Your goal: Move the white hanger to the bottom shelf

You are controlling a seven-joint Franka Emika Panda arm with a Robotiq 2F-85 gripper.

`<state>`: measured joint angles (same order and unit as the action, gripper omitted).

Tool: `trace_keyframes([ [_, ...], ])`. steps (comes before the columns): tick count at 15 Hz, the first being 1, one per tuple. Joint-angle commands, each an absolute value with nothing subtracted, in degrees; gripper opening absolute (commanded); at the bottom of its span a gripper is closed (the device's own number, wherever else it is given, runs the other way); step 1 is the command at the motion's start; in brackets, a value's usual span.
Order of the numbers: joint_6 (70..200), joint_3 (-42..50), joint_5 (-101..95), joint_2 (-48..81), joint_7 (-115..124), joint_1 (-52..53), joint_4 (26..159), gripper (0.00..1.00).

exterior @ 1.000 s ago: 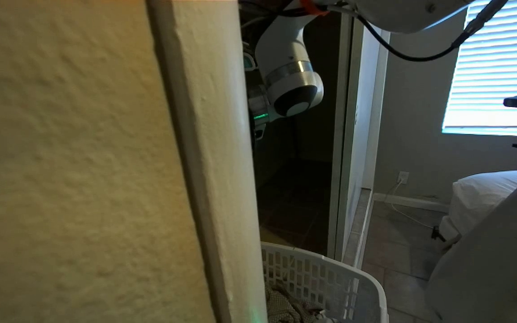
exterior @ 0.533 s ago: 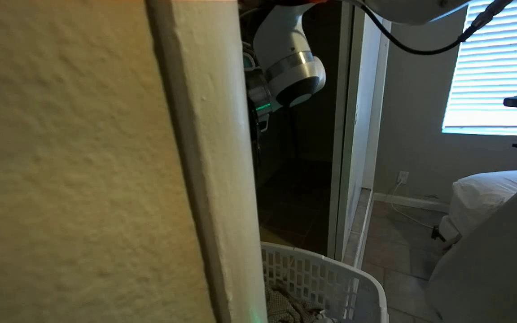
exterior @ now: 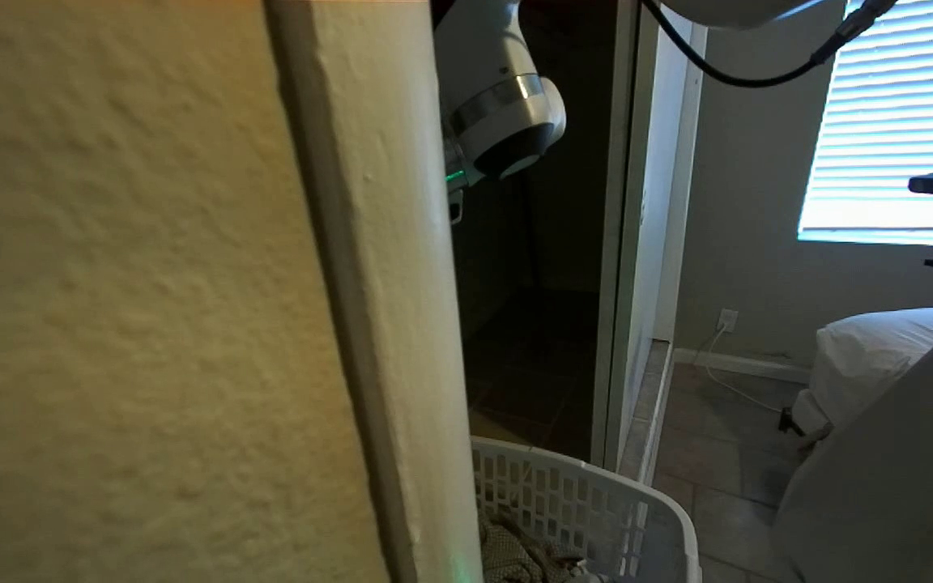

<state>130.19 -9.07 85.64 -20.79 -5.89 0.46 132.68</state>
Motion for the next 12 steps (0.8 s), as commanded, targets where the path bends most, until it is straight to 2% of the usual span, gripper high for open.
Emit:
trace_keyframes([
  [1, 134.58, -10.7, 79.92, -19.24, -0.26, 1.34, 130.23, 1.0],
  [5, 141.02, -12.07, 70.89, -20.05, 5.05, 1.41, 130.43, 1.0],
  [12, 139.47, -11.09, 66.56, -21.49, 6.13, 3.08, 129.86, 1.0],
])
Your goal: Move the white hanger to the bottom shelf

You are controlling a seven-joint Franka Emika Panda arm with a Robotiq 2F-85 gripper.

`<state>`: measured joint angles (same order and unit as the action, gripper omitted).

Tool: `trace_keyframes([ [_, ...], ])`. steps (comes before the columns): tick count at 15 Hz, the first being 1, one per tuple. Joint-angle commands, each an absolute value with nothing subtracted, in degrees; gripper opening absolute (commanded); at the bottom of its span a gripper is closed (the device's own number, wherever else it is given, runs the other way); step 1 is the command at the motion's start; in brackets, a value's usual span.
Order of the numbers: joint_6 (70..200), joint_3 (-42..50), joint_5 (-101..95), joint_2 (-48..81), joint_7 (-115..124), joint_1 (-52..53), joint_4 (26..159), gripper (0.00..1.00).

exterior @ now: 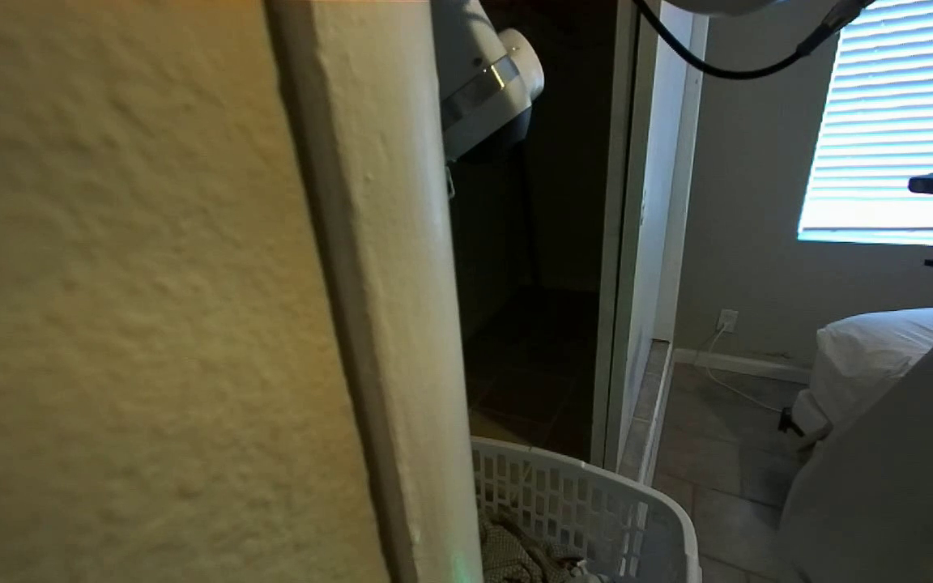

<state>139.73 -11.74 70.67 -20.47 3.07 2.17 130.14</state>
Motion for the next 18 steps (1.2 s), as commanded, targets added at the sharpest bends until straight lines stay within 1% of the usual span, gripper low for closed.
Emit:
trace_keyframes([
  [1, 139.14, -10.96, 63.88, -22.57, 6.57, 2.65, 130.54, 1.0],
  [3, 137.59, -9.46, 58.24, -25.11, 4.05, 2.01, 131.84, 1.0],
  [5, 133.22, -6.88, 51.85, -27.64, 1.93, 1.52, 132.21, 1.0],
  [10, 116.29, 3.14, 48.41, -34.63, -13.13, 3.04, 131.81, 1.0],
  [13, 106.05, 7.63, 48.46, -37.11, -21.75, 3.0, 131.1, 1.0],
  [17, 93.74, 11.38, 48.7, -38.18, -32.06, 2.93, 130.16, 1.0],
  [18, 96.87, 9.38, 50.17, -37.45, -28.59, 0.99, 130.23, 1.0],
])
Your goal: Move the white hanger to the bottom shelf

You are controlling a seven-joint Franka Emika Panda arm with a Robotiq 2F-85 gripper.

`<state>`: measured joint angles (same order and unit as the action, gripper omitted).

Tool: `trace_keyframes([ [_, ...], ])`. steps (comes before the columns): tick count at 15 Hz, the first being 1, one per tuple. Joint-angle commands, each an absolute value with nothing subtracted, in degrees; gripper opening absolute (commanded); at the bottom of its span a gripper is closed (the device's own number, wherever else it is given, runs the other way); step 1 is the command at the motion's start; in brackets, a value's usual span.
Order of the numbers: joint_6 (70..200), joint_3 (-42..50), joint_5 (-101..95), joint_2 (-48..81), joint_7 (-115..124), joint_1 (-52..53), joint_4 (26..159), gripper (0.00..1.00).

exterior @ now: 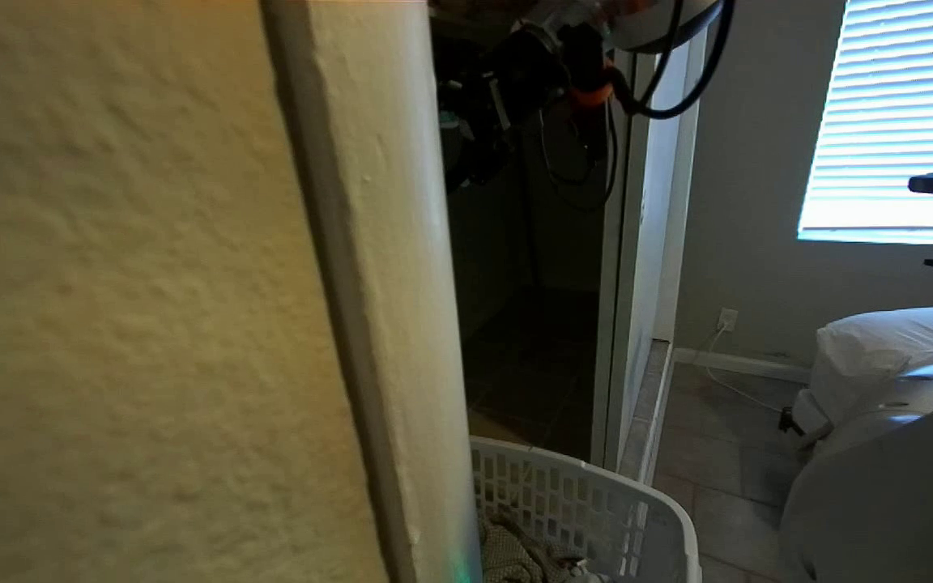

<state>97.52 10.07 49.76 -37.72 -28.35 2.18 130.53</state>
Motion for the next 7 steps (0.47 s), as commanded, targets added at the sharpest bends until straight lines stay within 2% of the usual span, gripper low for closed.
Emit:
trace_keyframes([
  [1, 95.96, 9.72, 50.19, -37.57, -29.22, 0.77, 130.23, 1.0],
  [7, 96.03, 9.4, 50.15, -37.48, -29.15, 0.6, 130.23, 1.0],
])
